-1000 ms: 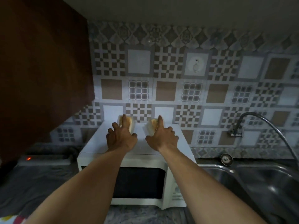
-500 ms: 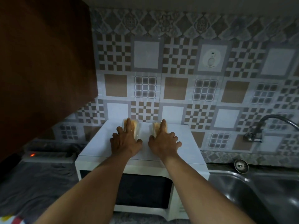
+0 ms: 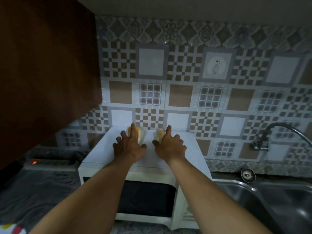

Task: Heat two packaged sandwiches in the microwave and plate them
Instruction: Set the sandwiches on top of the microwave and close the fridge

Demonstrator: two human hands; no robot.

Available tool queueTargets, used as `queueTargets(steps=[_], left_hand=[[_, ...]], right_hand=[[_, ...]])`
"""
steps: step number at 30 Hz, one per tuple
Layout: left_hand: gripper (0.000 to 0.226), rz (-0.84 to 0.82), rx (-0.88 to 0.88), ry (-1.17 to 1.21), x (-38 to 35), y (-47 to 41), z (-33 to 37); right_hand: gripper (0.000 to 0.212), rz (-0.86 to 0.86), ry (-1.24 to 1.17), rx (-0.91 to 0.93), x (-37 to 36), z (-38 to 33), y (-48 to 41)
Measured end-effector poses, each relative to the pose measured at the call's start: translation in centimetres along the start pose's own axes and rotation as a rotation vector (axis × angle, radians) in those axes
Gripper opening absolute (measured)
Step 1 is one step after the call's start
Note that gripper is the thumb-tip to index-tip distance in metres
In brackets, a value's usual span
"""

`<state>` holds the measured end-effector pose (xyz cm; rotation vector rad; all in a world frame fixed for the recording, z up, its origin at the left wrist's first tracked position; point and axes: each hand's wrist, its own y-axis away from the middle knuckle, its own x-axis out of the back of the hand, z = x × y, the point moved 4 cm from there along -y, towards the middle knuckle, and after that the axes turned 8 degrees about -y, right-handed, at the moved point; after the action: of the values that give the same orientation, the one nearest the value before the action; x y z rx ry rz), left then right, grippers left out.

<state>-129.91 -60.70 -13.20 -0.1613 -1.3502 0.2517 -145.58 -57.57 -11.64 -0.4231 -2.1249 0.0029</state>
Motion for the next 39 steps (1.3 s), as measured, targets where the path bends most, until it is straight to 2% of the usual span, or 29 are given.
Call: queueTargets(steps=[3, 6, 12, 15, 20, 26, 33, 39], left_hand=[[0.089, 0.048, -0.008, -0.017, 2.1, 0.9, -0.1], [0.077, 0.170, -0.054, -0.051, 4.9, 2.2, -0.7], [0.060, 0.322, -0.283, -0.198, 11.5, 6.6, -1.5], [0.054, 0.348, -0.286, -0.207, 15.0, 9.2, -2.3], [0.045, 0.538, -0.182, -0.298, 20.6, 14.9, -4.4], [0.054, 0.617, 0.019, -0.418, 24.0, 22.8, -6.6], [0.060, 0.575, 0.318, -0.596, 27.3, 32.5, -11.3], [0.060, 0.552, 0.488, -0.721, 31.3, 39.3, -16.1]], right_hand=[[0.077, -0.011, 0.014, 0.046, 1.4, -1.1, 0.7], [0.066, -0.012, 0.037, 0.105, 3.3, -2.6, 2.1], [0.066, -0.016, 0.069, 0.182, 7.1, -4.9, 5.7], [0.064, -0.005, 0.038, 0.248, 9.4, -6.5, 7.4], [0.059, 0.011, -0.032, 0.461, 12.0, -10.0, 11.9], [0.057, -0.068, -0.072, 0.688, 13.6, -11.8, 17.2], [0.065, -0.166, -0.168, 0.865, 13.3, -16.0, 24.6], [0.065, -0.268, -0.265, 1.030, 12.2, -21.8, 31.4]])
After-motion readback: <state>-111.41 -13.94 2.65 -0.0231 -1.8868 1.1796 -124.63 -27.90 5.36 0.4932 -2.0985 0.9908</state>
